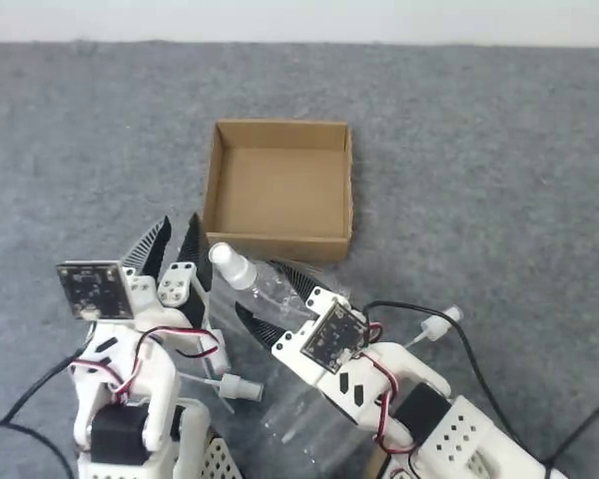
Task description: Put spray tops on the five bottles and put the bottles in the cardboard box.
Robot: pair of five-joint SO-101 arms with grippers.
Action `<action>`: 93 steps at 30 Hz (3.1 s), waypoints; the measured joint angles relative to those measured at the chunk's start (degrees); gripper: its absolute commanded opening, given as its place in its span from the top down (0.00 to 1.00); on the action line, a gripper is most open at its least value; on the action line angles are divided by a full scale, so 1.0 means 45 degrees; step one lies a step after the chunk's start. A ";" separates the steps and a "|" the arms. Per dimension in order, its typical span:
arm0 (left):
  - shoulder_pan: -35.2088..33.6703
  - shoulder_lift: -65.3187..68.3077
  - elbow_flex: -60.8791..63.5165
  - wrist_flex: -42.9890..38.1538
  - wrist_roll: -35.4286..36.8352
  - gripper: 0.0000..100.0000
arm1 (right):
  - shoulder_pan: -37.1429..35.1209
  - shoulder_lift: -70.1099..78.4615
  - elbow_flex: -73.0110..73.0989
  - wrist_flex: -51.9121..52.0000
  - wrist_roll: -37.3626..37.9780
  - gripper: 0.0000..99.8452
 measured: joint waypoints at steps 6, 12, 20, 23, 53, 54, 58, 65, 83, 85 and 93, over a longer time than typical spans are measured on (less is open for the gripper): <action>-0.0020 0.0000 0.0000 0.0000 0.0000 0.89 | 0.0000 0.0000 0.0000 0.0000 0.0000 0.99; 0.0176 0.0000 0.0000 0.0000 -0.0078 0.89 | 0.0000 0.0000 0.0000 0.0000 0.0000 0.99; 0.2110 -0.0020 -0.0020 0.0918 -0.1309 0.89 | 0.0039 0.0000 0.0000 0.0000 0.0000 0.99; 0.2501 -0.0020 -0.0059 0.1094 -0.1719 0.89 | 0.0039 0.0000 0.0020 0.0000 0.0000 0.99; 0.0664 -0.0020 -0.1426 0.1309 -0.2422 0.89 | 0.1055 0.0000 0.0000 0.0762 0.0000 0.99; 0.0293 -0.0020 -0.1465 0.1309 -0.2422 0.89 | 0.1094 0.0000 0.0000 0.0918 0.0000 0.99; -0.1114 -0.0020 -0.1504 0.1309 -0.2422 0.89 | 0.1114 0.0000 0.0000 0.1153 0.0000 0.99; -0.3165 -0.0020 -0.0488 0.1270 -0.2422 0.89 | 0.1094 0.0000 -0.1289 0.2012 0.0000 0.99; -0.3536 -0.0020 0.0821 0.1250 -0.1133 0.89 | 0.1114 0.0625 -0.5880 0.3556 0.0000 0.99; -0.3536 -0.0020 0.0821 0.1074 -0.1114 0.89 | 0.1094 0.1661 -0.6838 0.3556 0.0000 0.99; -0.3966 -0.0020 0.0821 0.1016 -0.1094 0.89 | 0.1094 0.6681 -1.0842 0.3556 0.0020 0.99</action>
